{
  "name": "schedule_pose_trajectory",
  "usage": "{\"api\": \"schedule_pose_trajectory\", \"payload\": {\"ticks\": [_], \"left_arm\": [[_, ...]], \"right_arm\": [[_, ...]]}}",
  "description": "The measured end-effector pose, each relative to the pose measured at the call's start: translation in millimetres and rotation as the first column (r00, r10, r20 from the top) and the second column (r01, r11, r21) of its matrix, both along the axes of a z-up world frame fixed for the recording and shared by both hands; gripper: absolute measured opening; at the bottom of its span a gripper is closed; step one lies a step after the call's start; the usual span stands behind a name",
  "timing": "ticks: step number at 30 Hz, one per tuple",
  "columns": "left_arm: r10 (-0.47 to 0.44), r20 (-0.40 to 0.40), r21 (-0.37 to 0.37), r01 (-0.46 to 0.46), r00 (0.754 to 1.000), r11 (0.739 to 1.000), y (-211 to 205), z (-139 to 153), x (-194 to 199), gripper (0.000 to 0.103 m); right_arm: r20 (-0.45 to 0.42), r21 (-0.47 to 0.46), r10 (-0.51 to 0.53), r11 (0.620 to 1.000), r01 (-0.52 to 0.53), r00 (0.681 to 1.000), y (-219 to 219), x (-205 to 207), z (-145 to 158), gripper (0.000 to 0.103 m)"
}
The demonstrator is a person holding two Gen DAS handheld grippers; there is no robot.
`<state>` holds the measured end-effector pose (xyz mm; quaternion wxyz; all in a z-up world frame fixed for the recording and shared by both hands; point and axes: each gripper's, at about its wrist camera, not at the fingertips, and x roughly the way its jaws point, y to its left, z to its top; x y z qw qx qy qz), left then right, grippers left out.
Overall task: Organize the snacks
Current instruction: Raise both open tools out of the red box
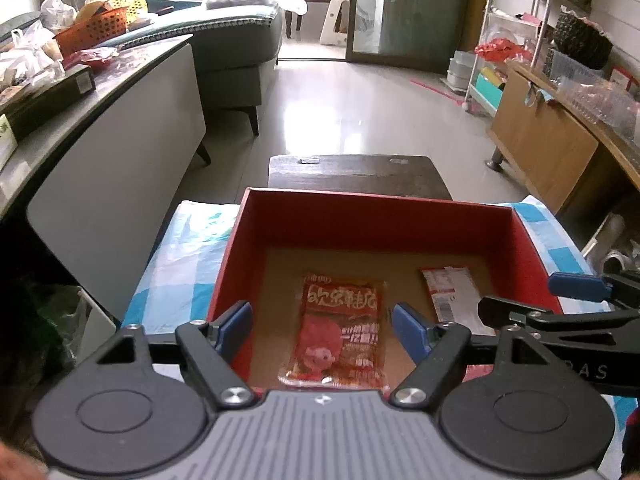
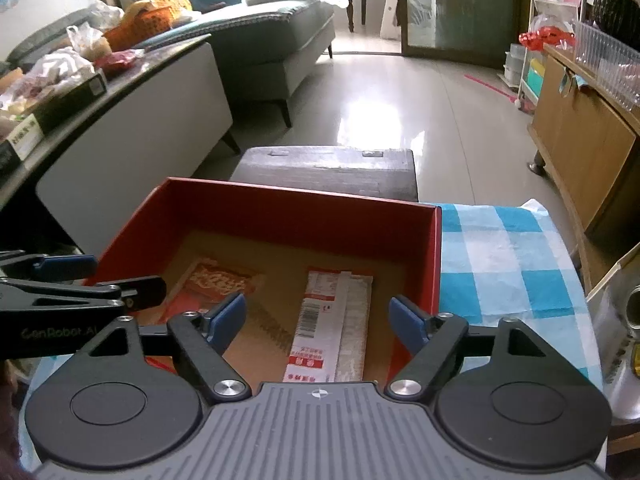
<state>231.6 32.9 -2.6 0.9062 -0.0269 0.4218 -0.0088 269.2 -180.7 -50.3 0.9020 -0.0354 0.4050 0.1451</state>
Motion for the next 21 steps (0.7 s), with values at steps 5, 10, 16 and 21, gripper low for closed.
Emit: {"api": "schedule_pose_trajectory", "payload": {"ticks": [5, 10, 16, 21], "left_arm": [[-0.008, 0.009, 0.003, 0.008, 1.000, 1.000, 5, 4, -22, 0.077], [-0.007, 0.009, -0.012, 0.007, 1.000, 1.000, 11, 7, -42, 0.077], [-0.012, -0.001, -0.007, 0.012, 1.000, 1.000, 13, 4, -61, 0.077], [-0.004, -0.005, -0.012, 0.004, 1.000, 1.000, 21, 5, -79, 0.077]], "right_arm": [[0.016, 0.001, 0.024, 1.000, -0.024, 1.000, 2, -19, 8, 0.087], [0.008, 0.027, 0.028, 0.999, -0.028, 1.000, 1, -36, 10, 0.088], [0.008, 0.037, 0.048, 0.998, -0.048, 0.999, 4, -59, 11, 0.088], [0.001, 0.047, 0.062, 0.997, -0.062, 0.998, 7, -75, 11, 0.089]]}}
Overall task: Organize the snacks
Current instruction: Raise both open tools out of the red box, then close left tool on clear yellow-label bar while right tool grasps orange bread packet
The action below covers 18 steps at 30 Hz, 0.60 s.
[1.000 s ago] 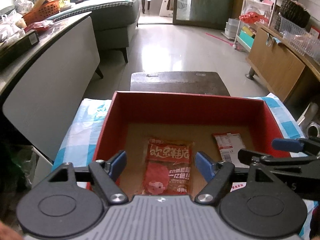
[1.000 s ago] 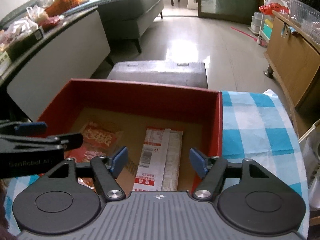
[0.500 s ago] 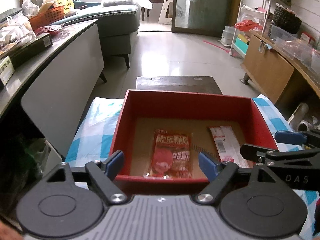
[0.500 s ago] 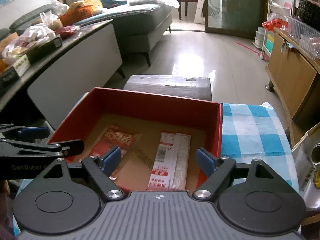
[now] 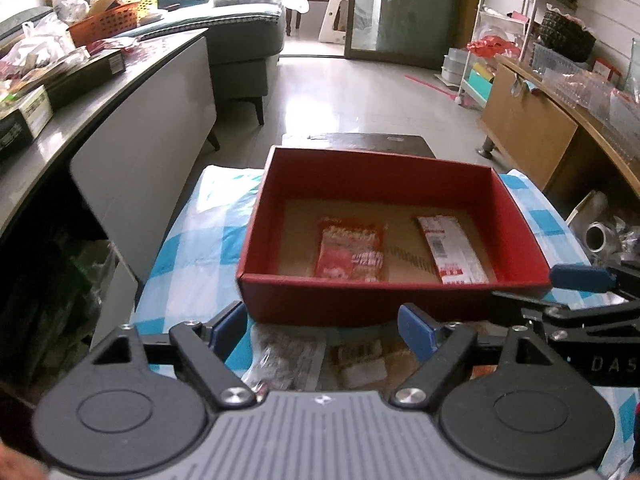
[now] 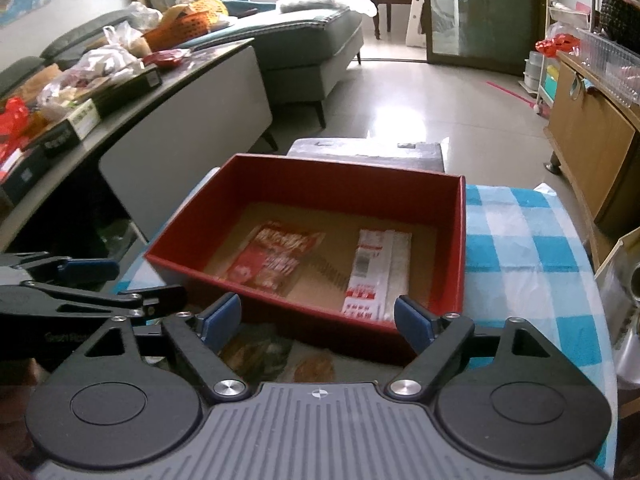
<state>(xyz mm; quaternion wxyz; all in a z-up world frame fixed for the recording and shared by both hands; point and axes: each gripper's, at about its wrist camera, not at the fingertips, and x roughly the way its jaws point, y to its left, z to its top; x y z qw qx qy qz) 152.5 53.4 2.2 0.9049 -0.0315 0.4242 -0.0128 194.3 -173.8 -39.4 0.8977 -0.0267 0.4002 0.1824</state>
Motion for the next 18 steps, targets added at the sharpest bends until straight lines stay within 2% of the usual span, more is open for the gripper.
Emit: {"api": "schedule_pose_trajectory", "payload": {"ticks": [3, 9, 13, 18], "left_arm": [[0.011, -0.016, 0.001, -0.010, 1.000, 1.000, 9, -3, -14, 0.078], [0.041, -0.101, -0.003, -0.042, 0.994, 0.999, 27, -20, -49, 0.078], [0.043, -0.200, -0.018, -0.048, 0.979, 0.999, 31, -40, -80, 0.078], [0.031, -0.282, -0.014, -0.036, 0.959, 0.999, 23, -61, -106, 0.078]], "right_arm": [[-0.025, -0.004, 0.016, 1.000, -0.016, 1.000, 1, -7, -5, 0.094], [-0.043, -0.003, 0.057, 0.998, -0.057, 0.997, 9, -24, -8, 0.094], [-0.062, -0.007, 0.105, 0.994, -0.106, 0.993, 19, -35, -13, 0.095], [-0.083, -0.015, 0.149, 0.989, -0.150, 0.985, 31, -45, -17, 0.095]]}}
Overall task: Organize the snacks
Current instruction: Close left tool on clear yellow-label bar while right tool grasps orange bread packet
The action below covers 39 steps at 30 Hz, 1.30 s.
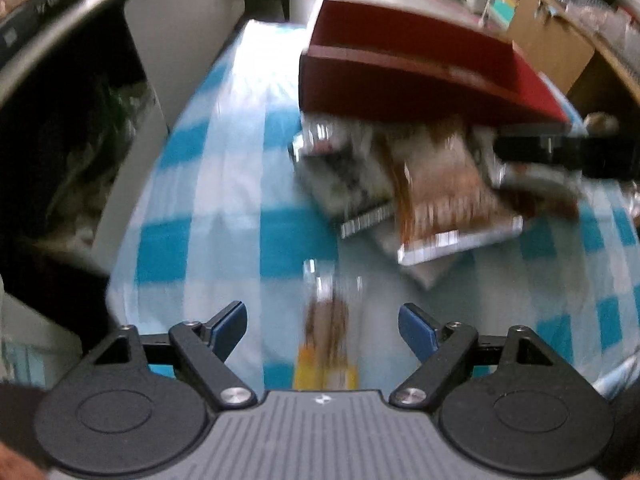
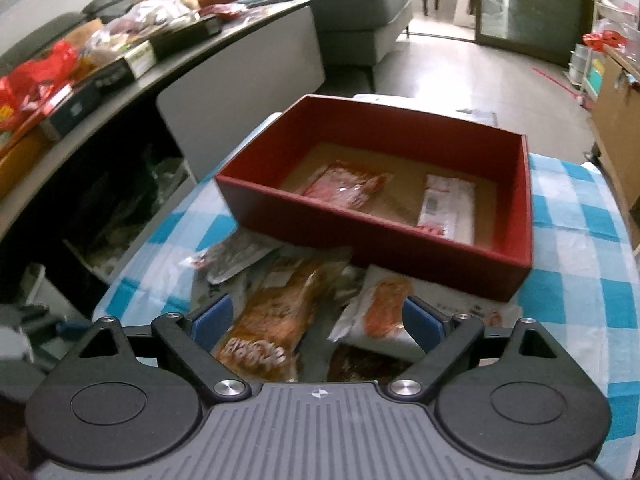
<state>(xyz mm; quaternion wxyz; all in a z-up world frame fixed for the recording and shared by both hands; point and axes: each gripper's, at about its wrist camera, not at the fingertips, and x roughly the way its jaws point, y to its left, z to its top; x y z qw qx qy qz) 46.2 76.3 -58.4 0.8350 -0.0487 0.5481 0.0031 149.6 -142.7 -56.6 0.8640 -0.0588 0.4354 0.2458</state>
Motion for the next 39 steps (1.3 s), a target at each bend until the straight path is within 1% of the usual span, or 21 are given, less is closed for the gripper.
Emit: {"api": "schedule_pose_trajectory", "payload": {"ticks": [2, 5, 7, 10, 12, 14, 16, 21, 24, 27, 29, 30, 32, 33, 36, 39], "left_arm": [[-0.011, -0.039, 0.013, 0.012, 0.999, 1.000, -5, -12, -4, 0.078], [-0.010, -0.064, 0.044, 0.013, 0.998, 0.999, -11, -23, -1, 0.077], [-0.003, -0.087, 0.032, 0.006, 0.996, 0.999, -10, -29, 2, 0.075], [-0.006, -0.064, 0.067, 0.010, 0.998, 0.998, -14, -26, -1, 0.065], [0.000, -0.054, 0.070, 0.004, 0.999, 0.998, -11, -23, -5, 0.055], [0.009, -0.043, 0.054, -0.006, 0.999, 0.999, -6, -19, -8, 0.033], [0.025, -0.043, 0.032, -0.024, 0.999, 0.999, 0, -19, -9, 0.030], [0.035, -0.045, -0.008, -0.035, 0.998, 0.999, 6, -17, -10, 0.026], [0.022, -0.056, -0.029, -0.023, 0.998, 0.999, 6, -19, -8, 0.026], [0.008, -0.057, -0.028, -0.009, 0.998, 1.000, 5, -20, -7, 0.027], [0.006, -0.059, -0.032, -0.008, 0.998, 0.999, 5, -20, -7, 0.028], [0.006, -0.060, -0.035, -0.008, 0.998, 0.999, 5, -20, -7, 0.028], [0.004, -0.065, -0.045, -0.007, 0.998, 0.999, 6, -20, -7, 0.028], [0.004, -0.064, -0.049, -0.007, 0.998, 0.999, 6, -21, -7, 0.028], [-0.003, -0.066, -0.053, 0.000, 0.998, 0.999, 6, -21, -6, 0.030], [-0.018, -0.065, -0.044, 0.015, 0.998, 0.999, 5, -22, -5, 0.031]], "right_arm": [[-0.016, 0.016, 0.011, 1.000, -0.010, 1.000, 2, -4, -1, 0.095], [-0.043, 0.040, 0.029, 0.999, -0.028, 0.999, 5, -8, -3, 0.097], [-0.070, 0.060, 0.039, 0.998, -0.035, 0.997, 7, -9, -6, 0.099], [-0.097, 0.076, 0.046, 0.996, -0.038, 0.994, 9, -9, -10, 0.100], [-0.121, 0.083, 0.041, 0.996, -0.031, 0.992, 10, -7, -14, 0.102], [-0.156, 0.103, 0.035, 0.995, -0.019, 0.987, 9, -3, -20, 0.103], [-0.187, 0.124, 0.027, 0.992, -0.003, 0.982, 7, 2, -25, 0.103], [-0.259, 0.164, -0.006, 0.985, 0.050, 0.966, 5, 14, -38, 0.103], [-0.259, 0.158, 0.007, 0.987, 0.036, 0.966, 13, 16, -40, 0.103], [-0.240, 0.164, 0.037, 0.987, 0.003, 0.970, 23, 17, -37, 0.103], [-0.257, 0.138, 0.030, 0.990, 0.006, 0.966, 31, 22, -44, 0.103], [-0.272, 0.114, 0.022, 0.993, 0.009, 0.962, 34, 25, -50, 0.103], [-0.313, 0.038, -0.016, 0.999, 0.029, 0.950, 39, 30, -67, 0.103], [-0.317, 0.022, -0.020, 0.999, 0.029, 0.948, 41, 31, -73, 0.103], [-0.287, 0.026, -0.035, 0.999, 0.044, 0.957, 41, 25, -73, 0.103], [-0.261, 0.068, -0.043, 0.996, 0.063, 0.964, 33, 19, -75, 0.103]]}}
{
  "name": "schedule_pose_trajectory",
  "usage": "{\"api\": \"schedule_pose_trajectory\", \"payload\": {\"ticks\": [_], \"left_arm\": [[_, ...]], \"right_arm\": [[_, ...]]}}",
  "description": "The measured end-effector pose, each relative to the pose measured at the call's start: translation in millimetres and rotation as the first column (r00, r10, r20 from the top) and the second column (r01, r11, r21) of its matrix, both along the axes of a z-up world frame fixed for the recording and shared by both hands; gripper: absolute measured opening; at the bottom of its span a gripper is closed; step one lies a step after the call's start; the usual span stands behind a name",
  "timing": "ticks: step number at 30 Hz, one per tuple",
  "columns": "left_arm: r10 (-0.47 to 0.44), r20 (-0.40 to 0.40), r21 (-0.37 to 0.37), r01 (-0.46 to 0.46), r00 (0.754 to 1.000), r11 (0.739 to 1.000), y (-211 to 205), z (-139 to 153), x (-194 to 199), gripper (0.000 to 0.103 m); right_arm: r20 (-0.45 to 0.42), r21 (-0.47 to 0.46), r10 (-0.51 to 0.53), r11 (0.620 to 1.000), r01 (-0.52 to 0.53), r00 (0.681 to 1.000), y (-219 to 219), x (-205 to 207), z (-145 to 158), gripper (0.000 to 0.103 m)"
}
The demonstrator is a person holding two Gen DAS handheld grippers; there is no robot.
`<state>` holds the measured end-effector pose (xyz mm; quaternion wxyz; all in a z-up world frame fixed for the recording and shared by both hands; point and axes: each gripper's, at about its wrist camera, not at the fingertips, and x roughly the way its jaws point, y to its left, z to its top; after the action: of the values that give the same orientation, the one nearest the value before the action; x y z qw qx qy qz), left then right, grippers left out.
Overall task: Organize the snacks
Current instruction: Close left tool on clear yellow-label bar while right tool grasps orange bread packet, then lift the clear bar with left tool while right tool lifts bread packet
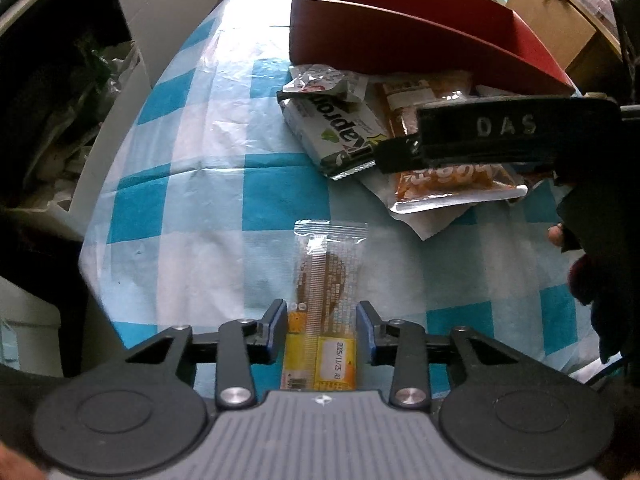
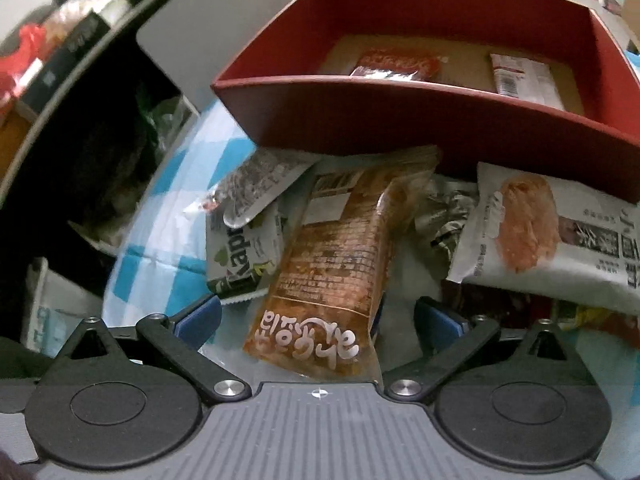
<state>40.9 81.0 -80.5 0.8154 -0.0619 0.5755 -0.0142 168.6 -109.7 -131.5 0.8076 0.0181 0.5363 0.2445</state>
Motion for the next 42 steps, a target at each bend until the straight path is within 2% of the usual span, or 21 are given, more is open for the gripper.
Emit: {"api": "schedule_pose_trajectory", "payload": {"ticks": [5, 6, 7, 8, 10, 11, 13, 16, 20, 22, 26, 33, 35, 37, 39, 42], "left_arm": [[-0.001, 0.013, 0.009, 0.001, 1.000, 1.000, 0, 1, -1, 0.030], [0.000, 0.015, 0.008, 0.000, 1.000, 1.000, 0, 1, -2, 0.030], [0.002, 0.015, 0.010, -0.002, 1.000, 1.000, 0, 1, -2, 0.029], [0.004, 0.014, 0.012, -0.004, 1.000, 1.000, 0, 1, -2, 0.029], [0.008, 0.012, 0.011, -0.008, 1.000, 1.000, 0, 2, -3, 0.028], [0.010, 0.010, 0.008, -0.010, 1.000, 1.000, 0, 2, -3, 0.028], [0.010, 0.010, -0.010, -0.010, 1.000, 1.000, 1, 3, -3, 0.028], [-0.001, 0.023, -0.009, 0.001, 1.000, 1.000, -2, 6, -4, 0.027], [-0.002, 0.037, -0.026, 0.003, 0.999, 1.000, -2, 9, -5, 0.027], [-0.001, 0.043, -0.029, 0.002, 0.999, 1.000, -2, 11, -6, 0.026], [0.000, 0.043, -0.038, 0.002, 0.999, 0.999, -2, 13, -5, 0.026], [0.006, 0.037, -0.056, -0.004, 0.999, 0.998, -2, 12, -1, 0.027], [-0.001, 0.024, -0.063, 0.003, 1.000, 0.998, -3, 9, 1, 0.027], [-0.009, 0.004, -0.054, 0.009, 1.000, 0.998, -6, 4, 3, 0.031], [-0.018, 0.005, -0.036, 0.018, 1.000, 0.999, -9, 2, 3, 0.032], [-0.044, 0.021, 0.012, 0.044, 0.999, 0.999, -18, 2, 3, 0.032]], "right_arm": [[0.044, -0.118, 0.143, 0.984, -0.137, 0.989, 13, -7, 0, 0.103], [0.059, -0.149, 0.154, 0.978, -0.144, 0.986, 15, -9, 2, 0.099], [0.084, -0.196, 0.171, 0.969, -0.152, 0.982, 18, -12, 4, 0.089], [0.104, -0.229, 0.189, 0.960, -0.161, 0.977, 19, -13, 5, 0.084], [0.127, -0.258, 0.187, 0.955, -0.149, 0.974, 17, -15, 8, 0.078], [0.125, -0.247, 0.183, 0.958, -0.148, 0.975, 13, -15, 10, 0.077], [0.126, -0.215, 0.163, 0.968, -0.133, 0.979, 5, -18, 18, 0.065], [0.112, -0.158, 0.126, 0.982, -0.107, 0.986, -13, -18, 25, 0.053], [0.104, -0.140, 0.089, 0.987, -0.074, 0.991, -25, -28, 25, 0.051], [0.098, -0.124, 0.079, 0.990, -0.067, 0.992, -30, -34, 27, 0.044], [0.087, -0.109, 0.066, 0.992, -0.056, 0.994, -34, -40, 25, 0.043], [0.028, 0.005, 0.021, 1.000, -0.021, 0.999, -42, -30, 22, 0.043], [0.016, 0.027, 0.013, 1.000, -0.013, 1.000, -38, -23, 18, 0.048], [0.003, 0.037, 0.009, 0.999, -0.009, 1.000, -32, -17, 15, 0.069], [0.018, 0.035, 0.019, 0.999, -0.019, 1.000, -24, -13, 13, 0.081], [0.031, 0.002, 0.046, 0.999, -0.046, 0.998, -12, -7, 3, 0.079]]}}
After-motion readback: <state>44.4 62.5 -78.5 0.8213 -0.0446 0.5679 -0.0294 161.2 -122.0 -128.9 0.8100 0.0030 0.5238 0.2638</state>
